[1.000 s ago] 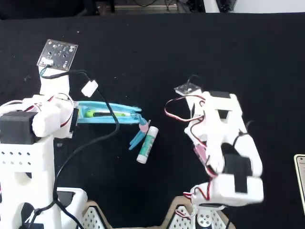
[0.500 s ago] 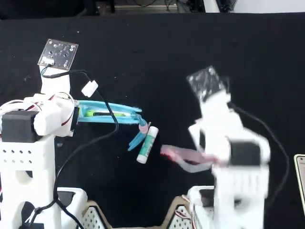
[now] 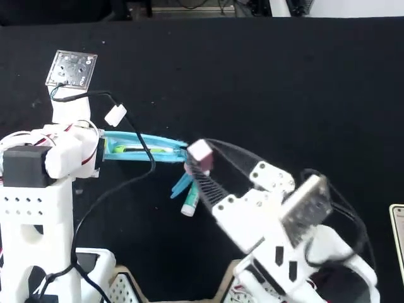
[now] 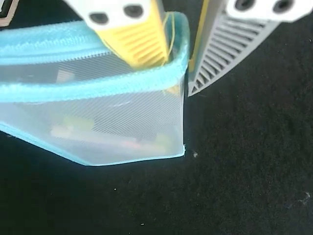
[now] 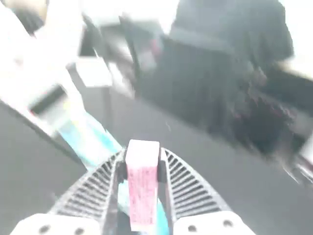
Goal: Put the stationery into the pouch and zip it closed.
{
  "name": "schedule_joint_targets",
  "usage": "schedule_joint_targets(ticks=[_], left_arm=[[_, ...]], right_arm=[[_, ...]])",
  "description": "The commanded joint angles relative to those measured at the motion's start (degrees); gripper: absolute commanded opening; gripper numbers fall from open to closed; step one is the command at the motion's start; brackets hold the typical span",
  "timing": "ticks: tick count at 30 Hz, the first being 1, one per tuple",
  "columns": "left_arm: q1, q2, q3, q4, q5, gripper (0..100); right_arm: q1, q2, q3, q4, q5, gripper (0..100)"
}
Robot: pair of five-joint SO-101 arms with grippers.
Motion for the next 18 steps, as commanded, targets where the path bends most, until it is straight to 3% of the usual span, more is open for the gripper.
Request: schedule_joint_targets(ticks=[1, 12, 18], left_arm=[[0.84, 0.00, 0.22, -0.70, 0.62, 3], [0.84, 0.00, 0.66, -0.53, 0.62, 3], [0.84, 0.00, 0.31, -0.53, 0.62, 3]], right_arm=[[-5.54, 3.65, -0.22, -8.44, -1.32, 1.1], [-7.12, 6.81, 22.02, -44.31, -1.49, 1.1], [-7.21, 6.99, 25.98, -46.86, -1.23, 1.1]])
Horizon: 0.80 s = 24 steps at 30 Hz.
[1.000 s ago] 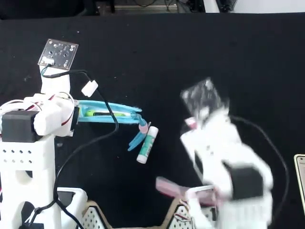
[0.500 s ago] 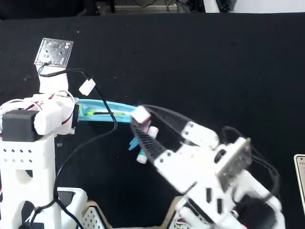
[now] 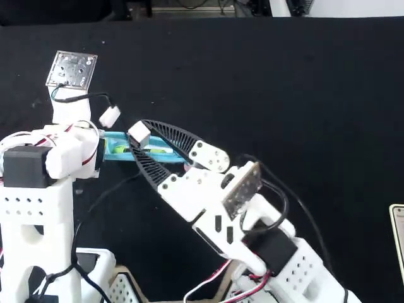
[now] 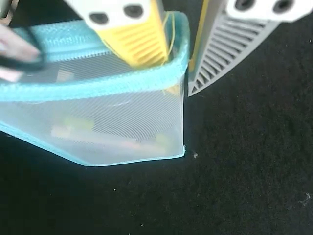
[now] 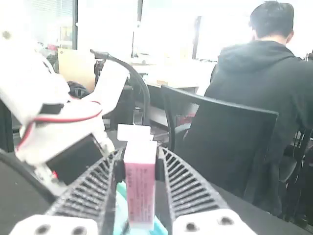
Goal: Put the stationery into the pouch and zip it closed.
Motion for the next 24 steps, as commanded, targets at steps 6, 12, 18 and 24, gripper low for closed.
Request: schedule_joint_targets(ticks=[6, 12, 18, 24], left_arm=[[0.84, 0.00, -0.04, -0.53, 0.62, 3], [0.31, 0.00, -0.04, -0.53, 0.62, 3], [0.31, 0.00, -0.04, -0.53, 0.62, 3], [0.48, 0.00, 0.04, -0.53, 0.62, 3]], right_arm=[[-0.62, 0.22, 0.04, 0.35, -0.18, 1.1], [-0.26, 0.04, 1.19, 6.59, -0.09, 1.1], [-0.26, 0.22, 2.42, 8.97, 0.26, 1.1], [-0.44, 0.13, 2.33, 14.86, 3.43, 13.7]])
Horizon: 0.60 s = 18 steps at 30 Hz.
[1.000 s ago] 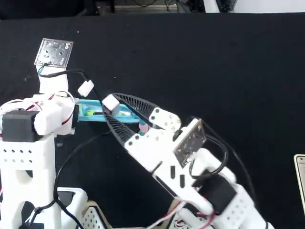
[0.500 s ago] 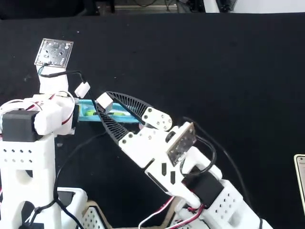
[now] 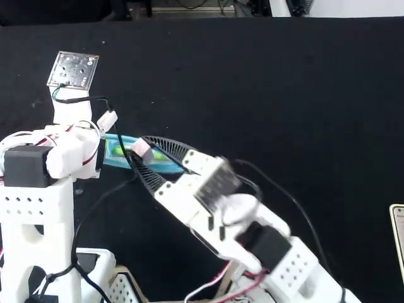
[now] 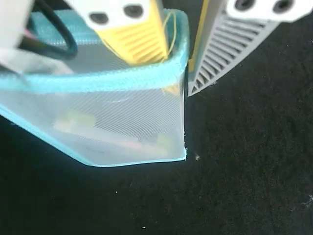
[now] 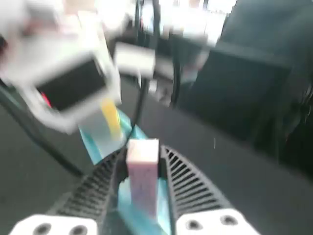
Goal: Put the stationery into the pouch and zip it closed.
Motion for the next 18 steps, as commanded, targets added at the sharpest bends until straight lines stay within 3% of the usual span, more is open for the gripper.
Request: schedule_joint_targets(ticks=[1, 10, 14, 18], left_arm=[[0.48, 0.00, -0.04, -0.53, 0.53, 3], [0.40, 0.00, 0.22, -0.62, 0.53, 3], [0.31, 0.00, 0.31, -0.62, 0.53, 3], [0.31, 0.00, 0.31, -0.62, 0.44, 3]], right_arm=[[-0.35, -0.22, -2.59, 6.07, -0.79, 16.5], [0.70, -0.66, -25.45, 27.60, -3.87, 17.7], [10.90, -0.04, -36.00, 35.43, -4.31, 17.7], [22.59, 3.74, -35.21, 41.49, -4.31, 17.7]])
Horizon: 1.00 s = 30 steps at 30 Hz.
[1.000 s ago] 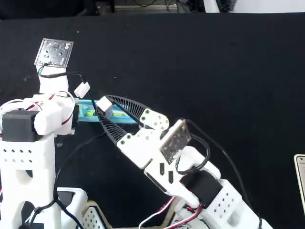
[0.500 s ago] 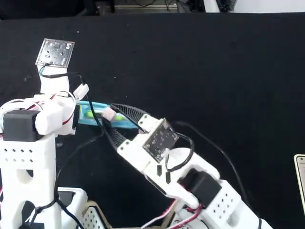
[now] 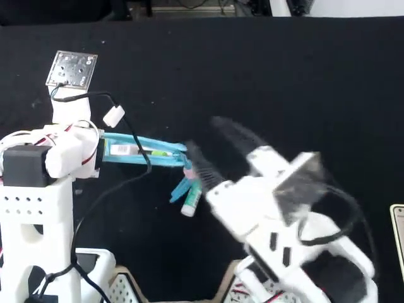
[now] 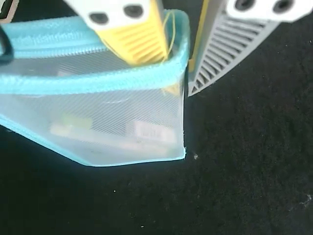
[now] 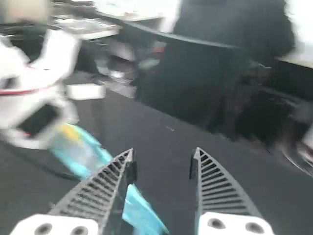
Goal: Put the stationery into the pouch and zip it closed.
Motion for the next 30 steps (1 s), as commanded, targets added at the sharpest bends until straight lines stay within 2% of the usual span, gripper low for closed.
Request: schedule_joint_targets(ticks=[1, 4, 9, 13, 16, 22, 30], left_arm=[[0.31, 0.00, 0.31, -0.62, 0.44, 3], [0.31, 0.00, 0.31, -0.62, 0.44, 3], [0.31, 0.00, 0.31, -0.62, 0.44, 3], [0.31, 0.00, 0.31, -0.70, 0.44, 3], [0.31, 0.00, 0.40, -0.88, 0.53, 3], [0.40, 0.00, 0.40, -0.88, 0.53, 3], [0.31, 0.00, 0.40, -0.62, 0.53, 3]], right_arm=[[9.85, 6.55, -0.22, 3.60, -0.53, 17.7], [14.59, 13.32, 6.64, 2.11, -3.08, 17.7], [16.88, 26.51, 17.27, -7.03, -17.85, 18.1], [16.79, 34.51, 18.86, -10.29, -26.02, 18.1], [15.03, 38.46, 18.95, -9.85, -28.57, 18.1], [8.44, 44.79, 21.85, -11.43, -28.84, 18.1], [7.82, 54.02, 23.60, -20.84, -37.45, 18.1]])
